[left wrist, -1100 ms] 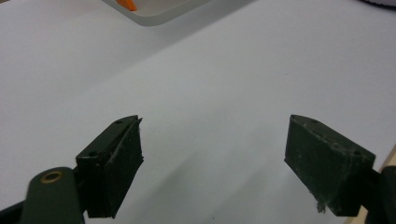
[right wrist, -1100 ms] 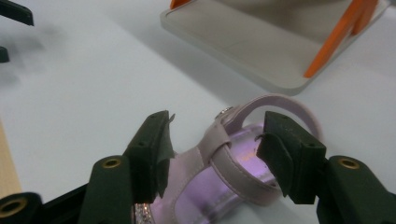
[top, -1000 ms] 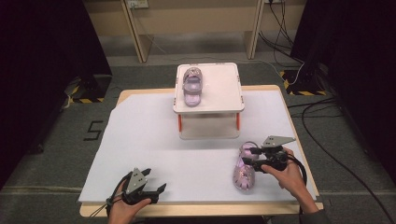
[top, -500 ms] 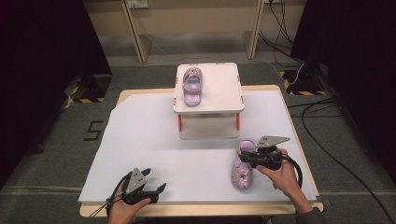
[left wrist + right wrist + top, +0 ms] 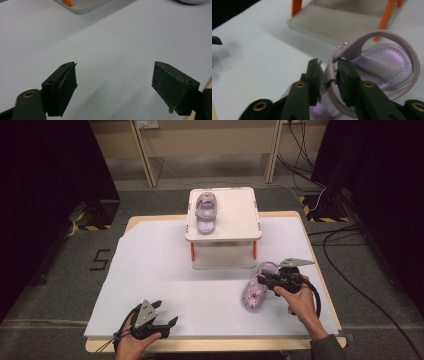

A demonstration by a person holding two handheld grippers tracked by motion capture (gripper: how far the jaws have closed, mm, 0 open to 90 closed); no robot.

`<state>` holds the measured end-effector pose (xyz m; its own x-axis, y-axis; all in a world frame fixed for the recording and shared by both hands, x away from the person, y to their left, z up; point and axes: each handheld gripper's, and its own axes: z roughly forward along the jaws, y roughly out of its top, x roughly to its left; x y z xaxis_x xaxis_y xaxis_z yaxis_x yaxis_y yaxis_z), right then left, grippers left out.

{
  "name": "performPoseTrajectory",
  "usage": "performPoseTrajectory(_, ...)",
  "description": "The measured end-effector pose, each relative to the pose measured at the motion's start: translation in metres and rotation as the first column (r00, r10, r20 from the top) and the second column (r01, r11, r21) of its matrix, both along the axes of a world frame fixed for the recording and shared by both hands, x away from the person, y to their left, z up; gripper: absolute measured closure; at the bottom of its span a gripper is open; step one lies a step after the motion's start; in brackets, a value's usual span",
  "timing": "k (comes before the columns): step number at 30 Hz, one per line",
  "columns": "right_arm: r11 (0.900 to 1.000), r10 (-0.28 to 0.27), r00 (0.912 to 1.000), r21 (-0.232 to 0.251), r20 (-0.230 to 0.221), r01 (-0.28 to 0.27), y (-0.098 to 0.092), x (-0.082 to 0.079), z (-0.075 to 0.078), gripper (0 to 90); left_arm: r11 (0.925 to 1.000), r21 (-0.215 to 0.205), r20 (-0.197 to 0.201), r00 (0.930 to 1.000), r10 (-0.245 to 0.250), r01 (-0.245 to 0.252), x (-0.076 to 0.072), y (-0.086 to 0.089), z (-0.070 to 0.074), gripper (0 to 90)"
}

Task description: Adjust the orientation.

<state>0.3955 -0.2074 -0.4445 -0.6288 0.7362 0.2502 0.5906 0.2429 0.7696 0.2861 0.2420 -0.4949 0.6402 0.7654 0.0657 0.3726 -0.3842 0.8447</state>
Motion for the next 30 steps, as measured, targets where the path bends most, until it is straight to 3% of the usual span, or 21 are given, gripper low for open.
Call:
performPoseTrajectory(2,0.999,-0.012,0.9999,-0.051,0.002,0.012,-0.007,-0.005,-0.002,63.4,1.0000,-0.001,0.001,1.0000,0.001,-0.001,0.000,0.000,0.000,19.3)
performPoseTrajectory(6,0.998,0.025,0.9983,-0.051,-0.052,-0.028,-0.015,-0.018,-0.006,62.6,1.0000,0.000,0.001,1.0000,0.005,-0.005,0.000,0.000,0.000,19.3)
performPoseTrajectory(8,0.997,0.038,0.9976,-0.062,-0.058,-0.042,-0.017,-0.026,-0.007,60.2,1.0000,0.000,0.001,1.0000,0.005,-0.005,0.000,0.000,0.000,19.3)
performPoseTrajectory(13,0.985,0.074,0.9956,-0.149,-0.057,-0.082,-0.011,-0.047,-0.002,49.7,1.0000,0.003,0.002,1.0000,0.003,-0.003,0.000,0.000,0.000,19.3)
performPoseTrajectory(19,0.972,0.186,0.9792,-0.130,-0.080,-0.196,0.006,-0.067,0.003,48.8,1.0000,0.004,0.004,1.0000,0.003,-0.003,0.000,0.000,0.000,19.3)
performPoseTrajectory(24,0.968,0.215,0.9763,-0.123,-0.023,-0.216,0.012,-0.075,0.013,48.6,1.0000,0.001,0.004,1.0000,0.002,-0.002,0.000,0.000,0.000,19.3)
performPoseTrajectory(30,0.980,0.177,0.9790,-0.111,0.101,-0.166,0.004,-0.079,0.020,48.6,1.0000,0.002,0.004,1.0000,0.001,-0.001,0.000,0.000,0.001,19.3)
